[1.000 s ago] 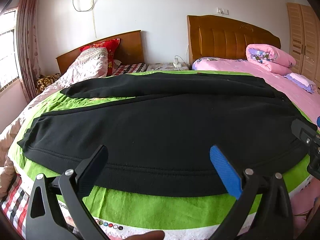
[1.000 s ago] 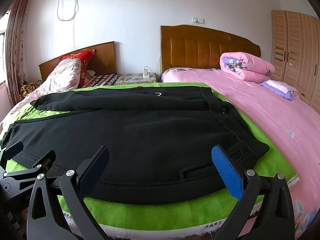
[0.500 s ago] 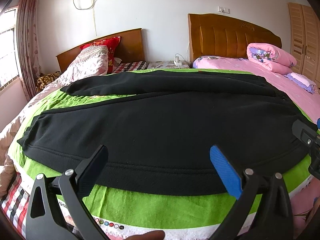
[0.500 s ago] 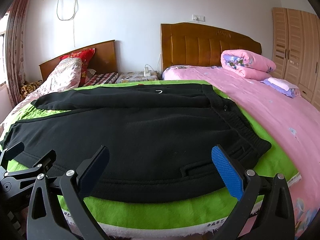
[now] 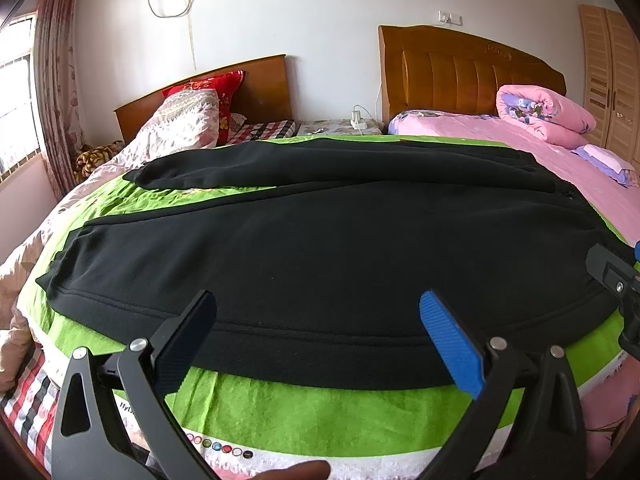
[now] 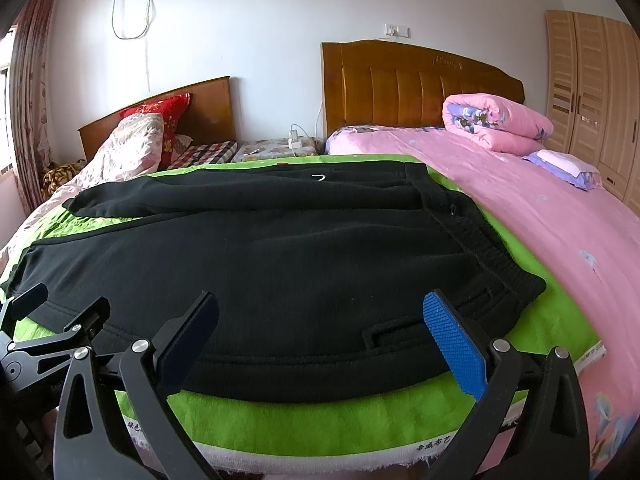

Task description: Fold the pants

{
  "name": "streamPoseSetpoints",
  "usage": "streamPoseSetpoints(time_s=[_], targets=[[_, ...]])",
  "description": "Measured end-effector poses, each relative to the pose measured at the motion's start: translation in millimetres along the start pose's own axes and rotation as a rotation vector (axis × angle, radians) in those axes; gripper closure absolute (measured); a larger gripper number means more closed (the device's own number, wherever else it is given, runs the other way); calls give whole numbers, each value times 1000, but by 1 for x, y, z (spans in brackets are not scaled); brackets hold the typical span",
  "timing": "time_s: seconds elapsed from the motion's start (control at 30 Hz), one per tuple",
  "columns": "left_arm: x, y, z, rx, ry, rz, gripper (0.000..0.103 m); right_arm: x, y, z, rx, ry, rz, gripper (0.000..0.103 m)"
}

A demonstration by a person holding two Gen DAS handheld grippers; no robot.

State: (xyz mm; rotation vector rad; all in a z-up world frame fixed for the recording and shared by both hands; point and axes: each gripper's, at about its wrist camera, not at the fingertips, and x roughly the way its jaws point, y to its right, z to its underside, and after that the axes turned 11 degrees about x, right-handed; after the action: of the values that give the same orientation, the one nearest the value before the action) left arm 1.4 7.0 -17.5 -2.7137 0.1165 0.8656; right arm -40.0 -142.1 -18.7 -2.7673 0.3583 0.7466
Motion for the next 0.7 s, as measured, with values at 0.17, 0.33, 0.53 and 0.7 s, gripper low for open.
streamPoseSetpoints(time_s=[0.17, 0.33, 0.53, 0.7], targets=[[0, 0, 0, -1, -6, -1, 1, 1, 1, 1, -1, -6, -1, 4], [2, 1, 1, -1, -15, -3, 1, 2, 2, 3, 0, -13, -1, 4], [4, 1, 2, -4, -22, -5, 1, 5, 3, 7, 1, -23, 2, 4], [6, 0, 1, -1, -27, -6, 1, 7, 4, 5, -8, -26, 2, 4]])
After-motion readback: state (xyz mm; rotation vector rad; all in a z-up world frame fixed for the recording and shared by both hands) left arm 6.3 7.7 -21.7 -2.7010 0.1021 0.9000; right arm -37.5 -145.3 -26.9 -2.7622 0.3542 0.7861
